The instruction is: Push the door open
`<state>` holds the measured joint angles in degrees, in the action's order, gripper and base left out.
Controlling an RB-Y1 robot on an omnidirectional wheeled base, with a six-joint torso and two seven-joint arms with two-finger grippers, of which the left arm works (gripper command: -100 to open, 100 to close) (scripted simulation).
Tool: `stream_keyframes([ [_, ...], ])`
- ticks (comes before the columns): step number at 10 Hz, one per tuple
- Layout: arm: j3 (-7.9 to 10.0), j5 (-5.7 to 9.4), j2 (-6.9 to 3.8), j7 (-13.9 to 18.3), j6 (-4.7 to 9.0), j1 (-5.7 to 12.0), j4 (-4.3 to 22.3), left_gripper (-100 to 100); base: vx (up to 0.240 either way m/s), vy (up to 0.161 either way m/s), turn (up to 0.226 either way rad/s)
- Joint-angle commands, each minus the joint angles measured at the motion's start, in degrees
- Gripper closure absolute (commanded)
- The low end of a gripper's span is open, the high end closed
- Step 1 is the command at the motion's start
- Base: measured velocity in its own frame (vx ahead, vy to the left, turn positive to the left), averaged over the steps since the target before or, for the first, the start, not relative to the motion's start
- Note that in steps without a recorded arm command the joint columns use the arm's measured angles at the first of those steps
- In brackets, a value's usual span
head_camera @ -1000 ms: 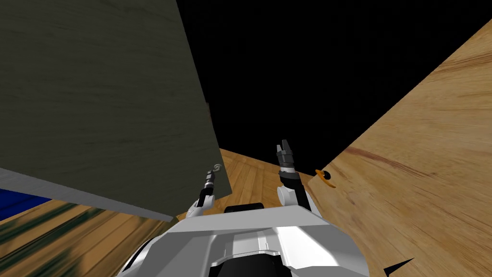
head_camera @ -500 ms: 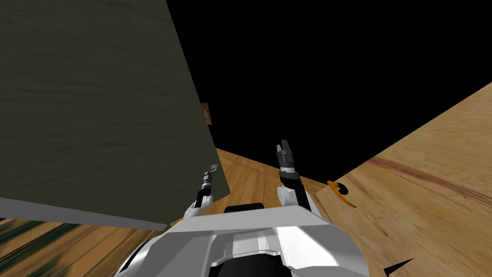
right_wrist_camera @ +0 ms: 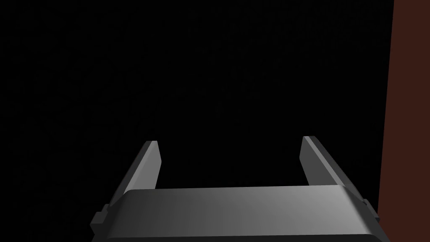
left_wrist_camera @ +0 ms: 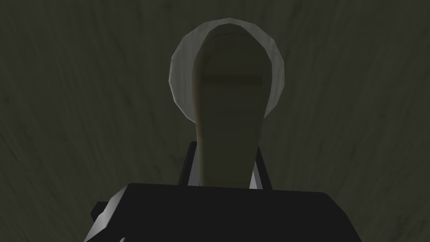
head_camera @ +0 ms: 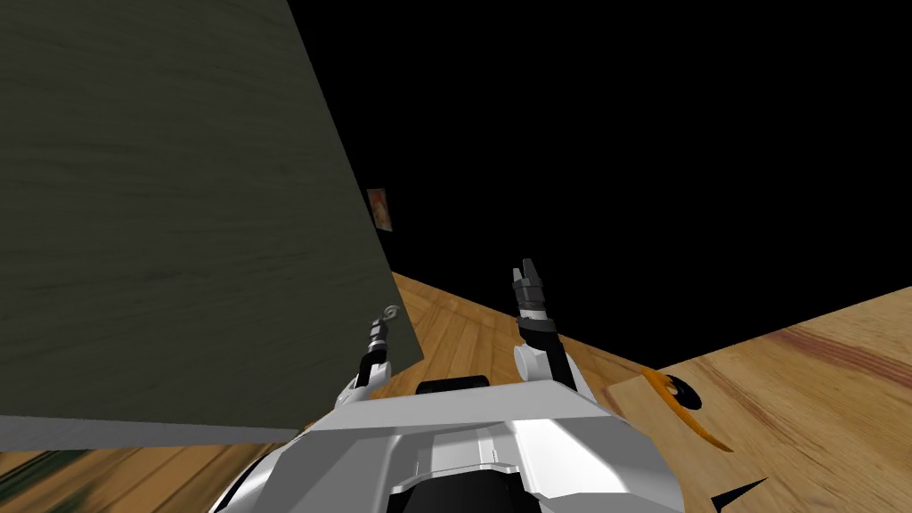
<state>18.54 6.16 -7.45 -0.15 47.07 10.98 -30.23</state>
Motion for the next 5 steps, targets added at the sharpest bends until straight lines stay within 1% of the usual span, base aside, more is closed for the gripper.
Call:
stream_keyframes([
  [1, 1.03, 0.62, -0.68, -0.25, 0.75, 0.45, 1.29, 100, 0.172, -0.061, 0.059],
  [2, 1.03, 0.62, -0.68, -0.25, 0.75, 0.45, 1.29, 100, 0.116, -0.018, 0.034],
  [3, 1.83, 1.11, -0.85, -0.56, 0.77, 0.37, 1.34, 100, 0.134, -0.009, 0.027],
  [5, 2.81, 1.71, -1.06, -0.93, 0.79, 0.27, 1.41, 100, 0.169, -0.059, 0.066],
])
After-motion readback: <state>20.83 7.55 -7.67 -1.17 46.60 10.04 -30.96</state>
